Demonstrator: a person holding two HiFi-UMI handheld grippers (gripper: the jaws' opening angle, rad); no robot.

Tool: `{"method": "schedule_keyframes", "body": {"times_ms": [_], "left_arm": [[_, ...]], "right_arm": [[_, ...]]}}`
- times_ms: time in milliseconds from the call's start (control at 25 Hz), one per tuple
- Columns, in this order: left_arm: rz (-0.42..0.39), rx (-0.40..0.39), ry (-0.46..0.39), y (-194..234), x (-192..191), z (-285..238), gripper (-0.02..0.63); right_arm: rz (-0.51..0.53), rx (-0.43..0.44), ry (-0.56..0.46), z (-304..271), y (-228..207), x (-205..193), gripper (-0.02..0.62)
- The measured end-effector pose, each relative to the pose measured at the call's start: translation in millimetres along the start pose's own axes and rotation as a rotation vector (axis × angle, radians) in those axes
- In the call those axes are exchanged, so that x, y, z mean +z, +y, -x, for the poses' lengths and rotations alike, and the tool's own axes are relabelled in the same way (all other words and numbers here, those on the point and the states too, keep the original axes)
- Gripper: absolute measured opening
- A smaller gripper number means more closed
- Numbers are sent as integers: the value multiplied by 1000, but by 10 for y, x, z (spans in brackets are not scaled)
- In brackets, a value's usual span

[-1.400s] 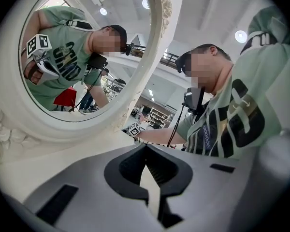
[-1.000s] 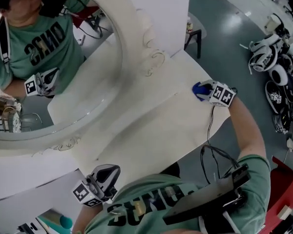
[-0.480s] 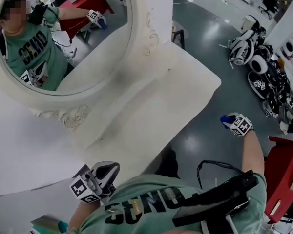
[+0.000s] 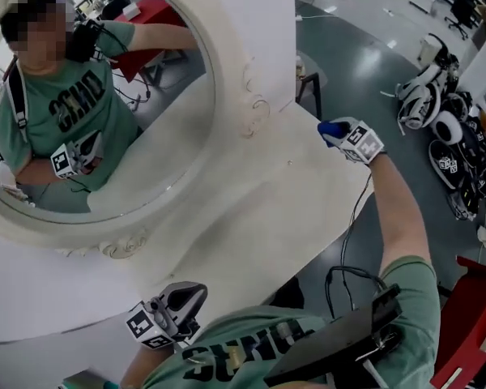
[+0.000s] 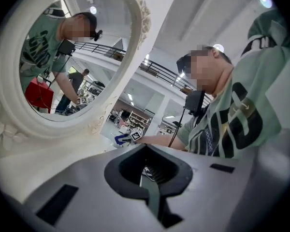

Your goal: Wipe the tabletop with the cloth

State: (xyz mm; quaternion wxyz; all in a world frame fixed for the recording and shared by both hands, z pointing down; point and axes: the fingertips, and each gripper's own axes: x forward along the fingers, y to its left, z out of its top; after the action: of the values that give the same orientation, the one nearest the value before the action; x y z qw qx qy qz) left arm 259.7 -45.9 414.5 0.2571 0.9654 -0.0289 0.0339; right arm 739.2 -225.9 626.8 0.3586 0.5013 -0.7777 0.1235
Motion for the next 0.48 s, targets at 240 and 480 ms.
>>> {"method": "schedule_keyframes", "body": {"times_ms": [240, 480], "left_arm": [[66, 100, 16, 498, 187, -615, 8], [108, 175, 64, 799, 130, -770, 9]], "right_arm": [[84, 82, 74, -1504, -706, 422, 126], [96, 159, 59, -1980, -783, 287, 126]]}}
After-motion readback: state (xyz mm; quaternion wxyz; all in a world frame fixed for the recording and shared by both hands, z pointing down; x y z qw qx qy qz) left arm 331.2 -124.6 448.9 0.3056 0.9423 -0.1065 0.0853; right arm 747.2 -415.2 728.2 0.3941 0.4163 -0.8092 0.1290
